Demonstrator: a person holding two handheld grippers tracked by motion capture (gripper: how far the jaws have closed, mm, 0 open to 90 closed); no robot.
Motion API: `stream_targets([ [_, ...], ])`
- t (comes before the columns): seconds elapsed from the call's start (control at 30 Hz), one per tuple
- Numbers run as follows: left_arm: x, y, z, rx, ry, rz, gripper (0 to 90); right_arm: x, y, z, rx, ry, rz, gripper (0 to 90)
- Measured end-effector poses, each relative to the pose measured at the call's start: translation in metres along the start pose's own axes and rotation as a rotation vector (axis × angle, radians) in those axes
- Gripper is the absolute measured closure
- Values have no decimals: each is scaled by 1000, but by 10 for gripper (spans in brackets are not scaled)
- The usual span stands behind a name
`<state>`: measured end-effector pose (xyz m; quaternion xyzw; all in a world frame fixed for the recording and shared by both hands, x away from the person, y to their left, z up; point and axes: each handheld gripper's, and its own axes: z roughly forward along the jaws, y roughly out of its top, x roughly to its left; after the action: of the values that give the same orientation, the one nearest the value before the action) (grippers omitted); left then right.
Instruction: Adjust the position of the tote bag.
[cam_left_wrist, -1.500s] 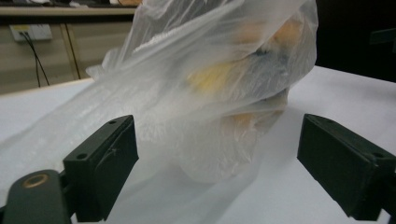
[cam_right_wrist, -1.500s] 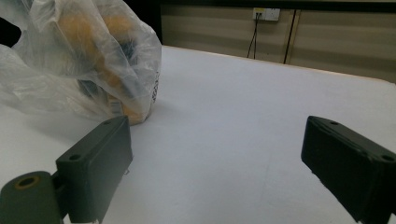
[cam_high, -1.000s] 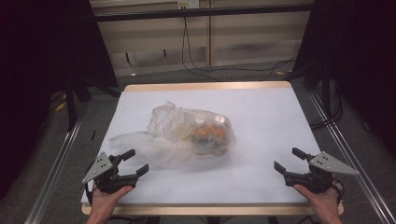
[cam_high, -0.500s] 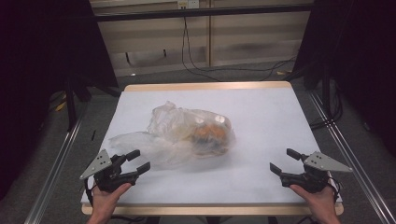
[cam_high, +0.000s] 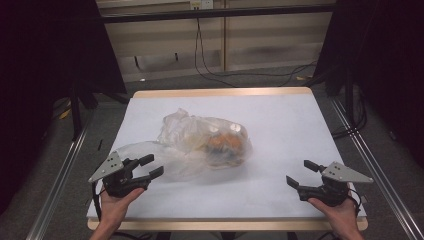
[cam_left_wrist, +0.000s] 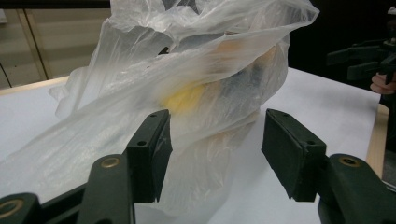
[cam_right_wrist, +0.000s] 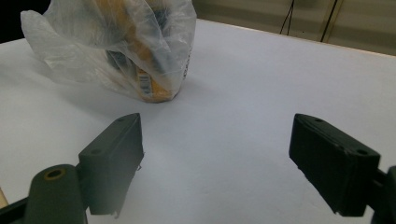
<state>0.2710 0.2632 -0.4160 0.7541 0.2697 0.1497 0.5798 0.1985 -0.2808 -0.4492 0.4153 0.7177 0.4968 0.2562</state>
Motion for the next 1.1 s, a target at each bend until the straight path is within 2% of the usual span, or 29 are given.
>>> stream_targets([
  [0.1, 0, 5, 3, -5, -9, -4, 418, 0, 0, 0, 5, -2, 4, 171],
  [0.23, 2, 17, 6, -22, -24, 17, 418, 0, 0, 0, 3, 1, 2, 171],
  [0.37, 8, 24, 6, -37, -21, 12, 418, 1, 0, 0, 4, 4, 2, 171],
  [0.53, 11, 35, 8, -46, -12, 24, 414, 0, 0, 0, 6, 5, 3, 171],
  [0.7, 17, 41, 12, -56, -27, 29, 372, 1, 0, 0, 10, 10, 0, 169],
  [0.77, 19, 44, 15, -57, -13, 21, 343, 1, 0, 1, 12, 7, 0, 168],
  [0.83, 22, 47, 18, -65, -34, 15, 313, 1, 0, 1, 13, 7, 3, 166],
  [1.0, 24, 55, 20, -81, -42, 13, 261, 0, 0, 1, 12, 7, 2, 165],
  [1.03, 24, 56, 21, -73, -27, 16, 252, 1, 0, 1, 16, 5, 5, 164],
  [1.07, 24, 57, 23, -70, -47, 16, 239, 1, 0, 1, 16, 7, 1, 164],
  [1.1, 25, 57, 26, -56, -38, 20, 231, 1, 0, 1, 16, 8, 1, 164],
])
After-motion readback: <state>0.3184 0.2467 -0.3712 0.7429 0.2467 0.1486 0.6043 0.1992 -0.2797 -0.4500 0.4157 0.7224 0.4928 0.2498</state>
